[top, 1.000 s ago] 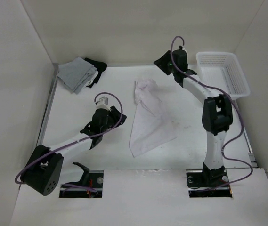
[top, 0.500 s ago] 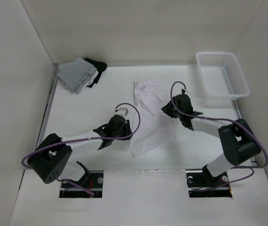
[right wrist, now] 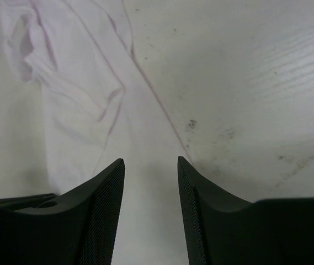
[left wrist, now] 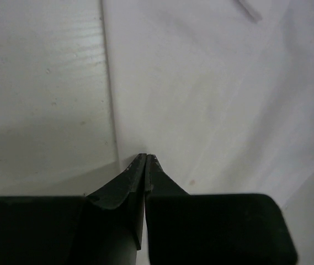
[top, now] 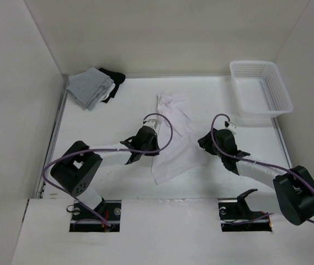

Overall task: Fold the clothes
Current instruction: Flatten the tank top out

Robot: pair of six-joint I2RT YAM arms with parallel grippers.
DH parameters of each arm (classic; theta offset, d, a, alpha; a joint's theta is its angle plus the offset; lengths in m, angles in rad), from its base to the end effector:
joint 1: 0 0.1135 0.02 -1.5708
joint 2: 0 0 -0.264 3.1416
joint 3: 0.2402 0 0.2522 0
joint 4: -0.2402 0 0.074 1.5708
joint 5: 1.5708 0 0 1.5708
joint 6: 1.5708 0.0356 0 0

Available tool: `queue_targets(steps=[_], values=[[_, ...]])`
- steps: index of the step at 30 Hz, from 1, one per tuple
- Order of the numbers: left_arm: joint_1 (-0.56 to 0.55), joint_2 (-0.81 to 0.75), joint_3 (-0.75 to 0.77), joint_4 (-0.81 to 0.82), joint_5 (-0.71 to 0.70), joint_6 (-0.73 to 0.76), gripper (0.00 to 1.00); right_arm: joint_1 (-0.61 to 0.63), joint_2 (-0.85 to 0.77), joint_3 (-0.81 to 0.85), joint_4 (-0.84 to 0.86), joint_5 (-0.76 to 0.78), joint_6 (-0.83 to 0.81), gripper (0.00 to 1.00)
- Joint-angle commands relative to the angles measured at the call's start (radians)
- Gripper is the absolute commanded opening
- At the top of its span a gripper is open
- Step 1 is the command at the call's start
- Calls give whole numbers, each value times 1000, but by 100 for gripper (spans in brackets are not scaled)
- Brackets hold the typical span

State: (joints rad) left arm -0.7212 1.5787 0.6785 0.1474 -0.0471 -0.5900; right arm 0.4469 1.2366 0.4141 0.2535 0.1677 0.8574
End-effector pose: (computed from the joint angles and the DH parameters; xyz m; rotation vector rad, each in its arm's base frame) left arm 0.2274 -0.1977 0.1480 0.1330 2.3975 -0.5896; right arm 0.2153 0.0966 0.1654 0.5440 2.1195 0.5803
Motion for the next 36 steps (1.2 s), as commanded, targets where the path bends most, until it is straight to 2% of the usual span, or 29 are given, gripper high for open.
queue_targets(steps=[1,5,7,10,12,15,18,21,23,24,26,29,32,34,36], values=[[13,23,67,47,-86,13,0,8,-25,-12,-19,46,11,49],[38,69,119,34,-143,21,1,8,1,-20,-25,39,12,52],[44,46,104,11,-148,13,12,11,12,-18,-33,38,11,52],[44,-22,32,0,-148,22,35,11,8,-23,-36,38,8,54],[35,-42,3,-8,-119,33,39,12,14,-18,-40,33,5,55],[7,-17,1,-25,-1,42,36,14,38,5,-66,24,-4,51],[-8,29,21,-5,46,35,16,23,64,23,-71,15,-14,45],[24,46,50,14,26,24,6,28,102,37,-63,-19,-14,40],[67,41,72,44,-34,7,3,35,136,54,-51,-45,-17,32],[91,37,88,53,-69,-8,3,43,156,64,-39,-59,-23,25],[137,30,122,75,-129,-37,3,58,199,92,-16,-85,-31,13],[188,37,157,119,-191,-51,7,81,254,143,13,-96,-34,6],[213,20,159,120,-194,-34,30,92,291,196,32,-89,-40,9],[226,-29,107,115,-201,-22,34,109,305,228,47,-86,-40,16],[234,-100,26,89,-211,-21,34,118,320,258,55,-94,-44,23]])
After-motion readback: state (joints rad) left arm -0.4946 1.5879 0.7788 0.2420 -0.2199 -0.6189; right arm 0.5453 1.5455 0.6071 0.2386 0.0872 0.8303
